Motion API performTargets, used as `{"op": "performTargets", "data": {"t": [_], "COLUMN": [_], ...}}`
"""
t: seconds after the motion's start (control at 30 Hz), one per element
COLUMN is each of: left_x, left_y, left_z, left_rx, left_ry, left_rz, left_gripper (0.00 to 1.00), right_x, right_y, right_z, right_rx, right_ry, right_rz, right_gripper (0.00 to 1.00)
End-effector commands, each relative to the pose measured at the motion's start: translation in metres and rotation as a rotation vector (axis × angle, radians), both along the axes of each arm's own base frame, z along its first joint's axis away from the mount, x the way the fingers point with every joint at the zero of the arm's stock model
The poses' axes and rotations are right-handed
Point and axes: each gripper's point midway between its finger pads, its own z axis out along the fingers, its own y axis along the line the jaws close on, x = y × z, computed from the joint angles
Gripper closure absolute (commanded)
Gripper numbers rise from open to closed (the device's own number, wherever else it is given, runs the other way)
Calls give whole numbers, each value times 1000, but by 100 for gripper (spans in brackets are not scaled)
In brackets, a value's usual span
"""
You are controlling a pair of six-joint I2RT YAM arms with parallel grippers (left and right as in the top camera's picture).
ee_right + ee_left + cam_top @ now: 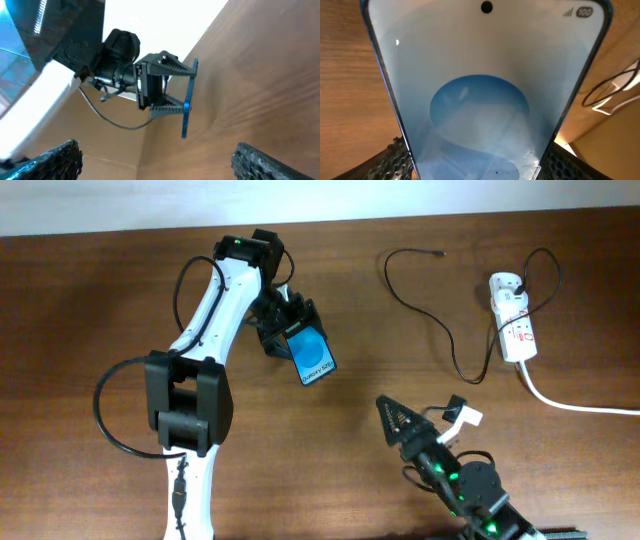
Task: Plug charger to phone and switch on socket
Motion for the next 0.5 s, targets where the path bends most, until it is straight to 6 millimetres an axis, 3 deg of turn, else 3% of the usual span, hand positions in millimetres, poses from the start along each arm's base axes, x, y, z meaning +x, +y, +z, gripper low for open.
{"op": "performTargets", "data": {"t": [0.0, 0.03, 0.1, 0.2, 0.3, 0.47], "left_x": [6, 5, 7, 9, 11, 13], "left_y": [-3, -3, -4, -4, -5, -6], "left_z": [8, 8, 8, 8, 8, 8], "left_rx": [-35, -35, -37, -40, -43, -49], "left_ry": [-28, -28, -35, -45, -51, -60], "left_rz": [-7, -7, -7, -6, -6, -6], "left_gripper": [40, 40, 39, 39, 39, 39], "right_x": [25, 30, 50, 79, 91, 95], "right_y": [12, 21, 64, 94, 104, 105], "right_z": [-22, -23, -15, -15, -18, -42], "right_rx": [-216, -229, -322, -334, -333, -340], "right_ry": [19, 27, -33, -14, 1, 70], "right_rz": [-28, 0, 143, 182, 187, 180], "right_gripper": [0, 2, 12, 12, 18, 18]}}
